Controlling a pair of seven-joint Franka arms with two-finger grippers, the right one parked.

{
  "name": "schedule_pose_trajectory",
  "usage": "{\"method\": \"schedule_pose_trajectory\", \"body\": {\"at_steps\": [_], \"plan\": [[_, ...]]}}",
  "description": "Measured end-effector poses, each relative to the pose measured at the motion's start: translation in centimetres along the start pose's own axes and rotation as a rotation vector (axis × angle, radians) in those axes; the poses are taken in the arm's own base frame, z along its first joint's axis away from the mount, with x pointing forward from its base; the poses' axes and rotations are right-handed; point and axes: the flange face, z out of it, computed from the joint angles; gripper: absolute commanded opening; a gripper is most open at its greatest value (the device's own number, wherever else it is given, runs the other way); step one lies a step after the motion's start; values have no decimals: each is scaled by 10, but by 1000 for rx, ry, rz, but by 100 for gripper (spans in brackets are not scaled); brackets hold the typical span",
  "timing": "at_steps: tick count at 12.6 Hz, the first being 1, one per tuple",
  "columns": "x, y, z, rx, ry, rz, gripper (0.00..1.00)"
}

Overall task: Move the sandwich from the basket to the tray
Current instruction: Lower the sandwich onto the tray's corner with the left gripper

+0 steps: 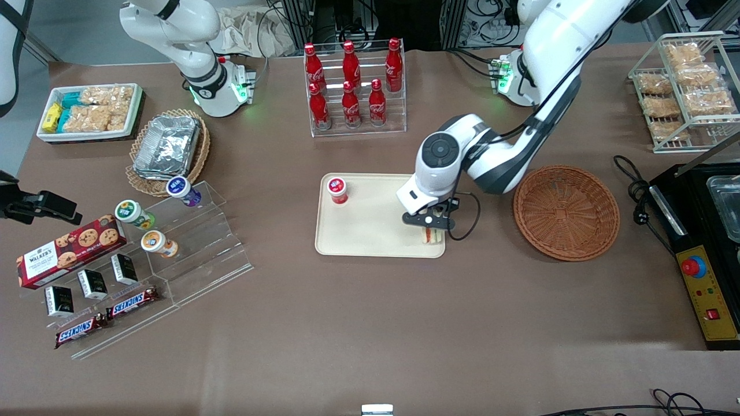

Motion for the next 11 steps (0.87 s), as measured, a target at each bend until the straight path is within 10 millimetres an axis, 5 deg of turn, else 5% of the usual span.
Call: {"method": "schedule_pose_trajectory", "body": {"at_steps": [2, 3, 4, 5, 11], "plan": [[-3, 9, 22, 17, 12, -7, 0], [-4, 12, 28, 20, 17, -11, 14], [-5, 14, 30, 21, 19, -14, 69], [-4, 14, 30, 22, 22, -18, 100], [-2, 14, 28, 33, 40, -22, 100]]}}
